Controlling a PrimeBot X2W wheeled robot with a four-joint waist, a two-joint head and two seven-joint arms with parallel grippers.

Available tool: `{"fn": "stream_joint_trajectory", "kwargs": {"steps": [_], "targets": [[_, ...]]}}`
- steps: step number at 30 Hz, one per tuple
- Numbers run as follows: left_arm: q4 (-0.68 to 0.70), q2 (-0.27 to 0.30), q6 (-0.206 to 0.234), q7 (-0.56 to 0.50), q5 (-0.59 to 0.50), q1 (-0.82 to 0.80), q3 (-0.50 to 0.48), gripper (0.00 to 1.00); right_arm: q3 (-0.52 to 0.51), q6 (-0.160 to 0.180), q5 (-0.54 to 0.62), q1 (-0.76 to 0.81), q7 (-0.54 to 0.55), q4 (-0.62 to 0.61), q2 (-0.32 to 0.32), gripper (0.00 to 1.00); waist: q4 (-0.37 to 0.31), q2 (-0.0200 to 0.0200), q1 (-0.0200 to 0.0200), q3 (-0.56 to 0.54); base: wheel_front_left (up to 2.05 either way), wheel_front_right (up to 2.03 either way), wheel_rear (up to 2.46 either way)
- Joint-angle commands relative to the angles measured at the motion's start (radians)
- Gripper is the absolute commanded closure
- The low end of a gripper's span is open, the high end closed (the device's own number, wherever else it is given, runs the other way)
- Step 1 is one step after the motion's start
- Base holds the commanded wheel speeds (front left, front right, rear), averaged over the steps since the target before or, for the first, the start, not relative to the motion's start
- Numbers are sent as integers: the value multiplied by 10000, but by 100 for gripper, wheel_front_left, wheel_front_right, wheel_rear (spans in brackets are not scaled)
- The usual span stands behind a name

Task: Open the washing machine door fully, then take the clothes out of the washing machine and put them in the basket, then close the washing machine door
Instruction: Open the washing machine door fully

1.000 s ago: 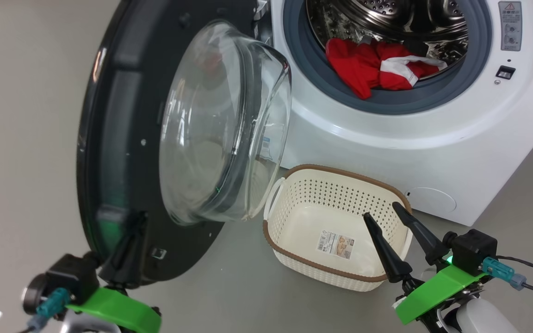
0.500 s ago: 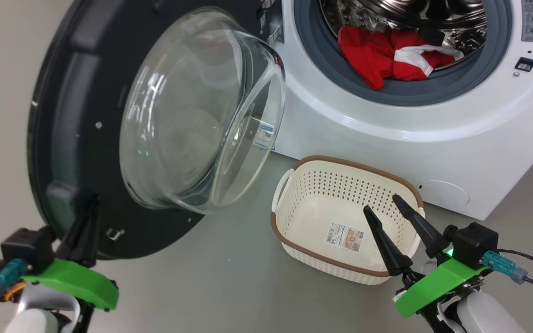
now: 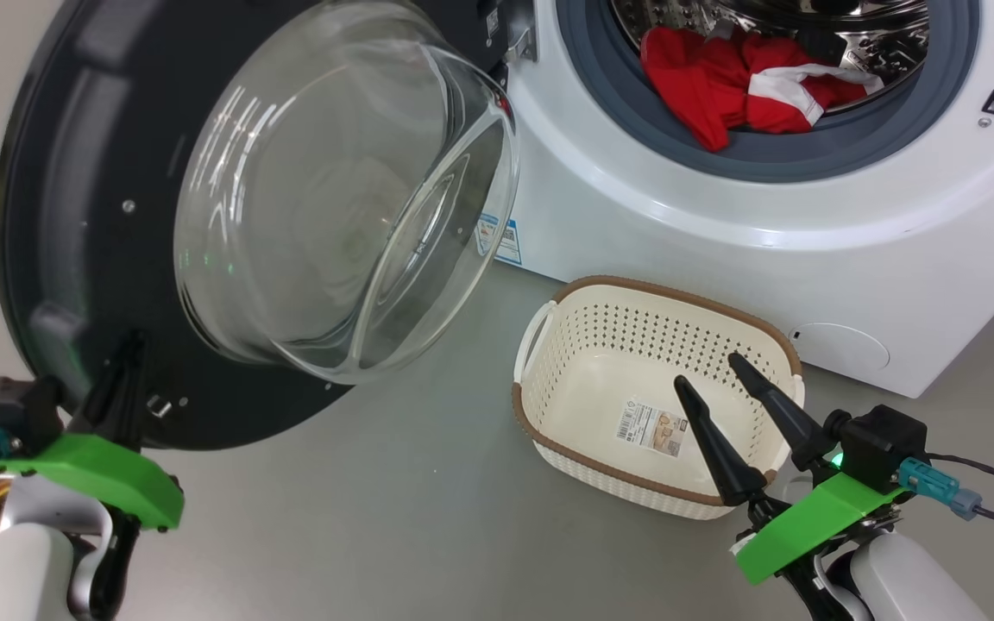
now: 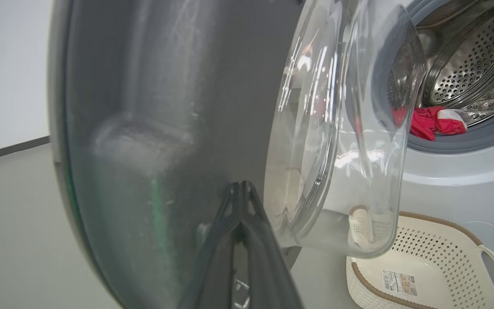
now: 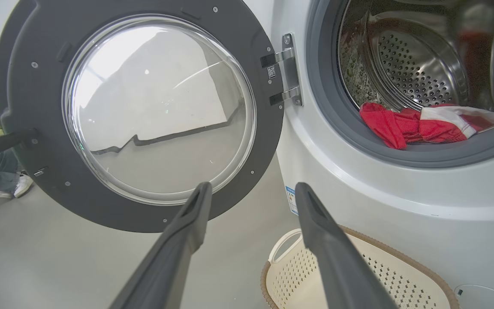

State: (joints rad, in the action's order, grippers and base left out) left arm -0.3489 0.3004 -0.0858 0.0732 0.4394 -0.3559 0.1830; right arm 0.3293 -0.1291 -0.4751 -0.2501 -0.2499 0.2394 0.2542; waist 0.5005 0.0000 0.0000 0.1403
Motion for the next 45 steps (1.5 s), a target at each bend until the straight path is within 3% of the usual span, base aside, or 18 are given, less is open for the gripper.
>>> {"fn": "stream_joint_trajectory", "kwargs": {"steps": [1,20,31,45], "targets": [[-85,580,-65,129,106,-673,-455,100,233,-16,54,-266,-118,-218,20,0,-6,0,0,24,0,0,0],[-2696,891,-305,750,188,-2118,-126,100,360,-16,-15,-332,-118,-141,2,0,-87,0,0,24,0,0,0],[-3041,860,-366,1044,316,-2078,151,100,332,-16,-36,-257,-118,-132,-47,0,-68,0,0,-116,0,0,0],[-2477,655,-191,1358,546,-1435,172,100,274,-16,-34,-267,-118,-180,-52,0,-124,0,0,-148,0,0,0]]}}
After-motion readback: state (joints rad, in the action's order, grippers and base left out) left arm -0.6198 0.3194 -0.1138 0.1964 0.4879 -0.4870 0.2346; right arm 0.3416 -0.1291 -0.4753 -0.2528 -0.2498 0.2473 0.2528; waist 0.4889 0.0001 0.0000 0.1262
